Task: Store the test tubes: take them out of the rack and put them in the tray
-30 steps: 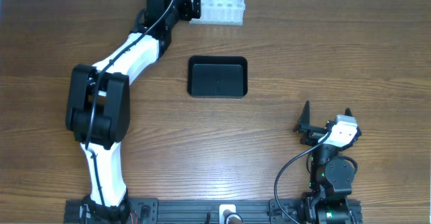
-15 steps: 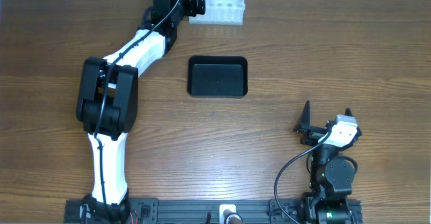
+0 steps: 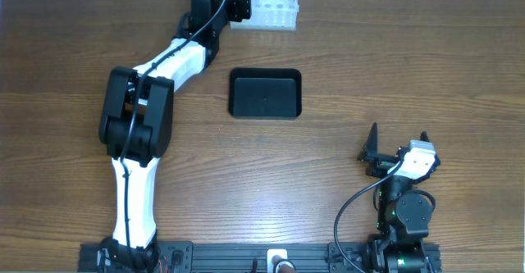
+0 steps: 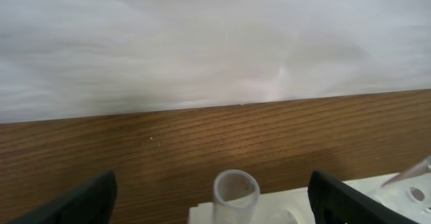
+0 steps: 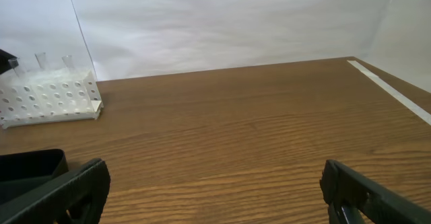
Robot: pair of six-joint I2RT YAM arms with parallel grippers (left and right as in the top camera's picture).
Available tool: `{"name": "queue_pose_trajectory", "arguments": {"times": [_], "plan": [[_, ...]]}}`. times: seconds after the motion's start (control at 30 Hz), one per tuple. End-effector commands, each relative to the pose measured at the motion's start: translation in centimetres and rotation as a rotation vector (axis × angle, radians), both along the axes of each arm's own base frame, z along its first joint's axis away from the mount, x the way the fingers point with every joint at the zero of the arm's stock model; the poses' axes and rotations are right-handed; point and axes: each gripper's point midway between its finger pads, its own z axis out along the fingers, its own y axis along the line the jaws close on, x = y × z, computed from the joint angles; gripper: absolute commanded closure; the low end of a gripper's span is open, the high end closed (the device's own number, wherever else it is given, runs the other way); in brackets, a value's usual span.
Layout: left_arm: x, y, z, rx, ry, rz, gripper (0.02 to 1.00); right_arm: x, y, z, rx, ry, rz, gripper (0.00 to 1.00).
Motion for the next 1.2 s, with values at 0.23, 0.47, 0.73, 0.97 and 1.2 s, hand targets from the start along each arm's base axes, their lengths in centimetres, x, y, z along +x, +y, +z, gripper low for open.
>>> {"name": "queue_pose_trajectory", "arguments": {"times": [0.23, 0.47, 0.73, 0.97, 1.2], "plan": [[0.54, -0.36, 0.51, -0.011, -0.027, 0.005, 0.338, 0.01, 0.09, -0.21, -0.001, 0.002, 0.003, 0.007], [0.54, -0.36, 0.51, -0.011, -0.027, 0.005, 0.454, 0.01, 0.09, -0.21, -0.001, 0.002, 0.003, 0.007], [0.53, -0.4, 0.53, -0.008, -0.028, 0.003, 0.544, 0.01, 0.09, -0.21, -0.001, 0.002, 0.003, 0.009], [0.44, -0.72, 0.55, 0.016, -0.036, -0.011, 0.599, 0.01, 0.09, -0.21, -0.001, 0.002, 0.003, 0.009], [0.45, -0.92, 0.76, 0.017, -0.046, -0.015, 0.634, 0.01, 0.09, -0.21, -0.001, 0.002, 0.003, 0.007]]}}
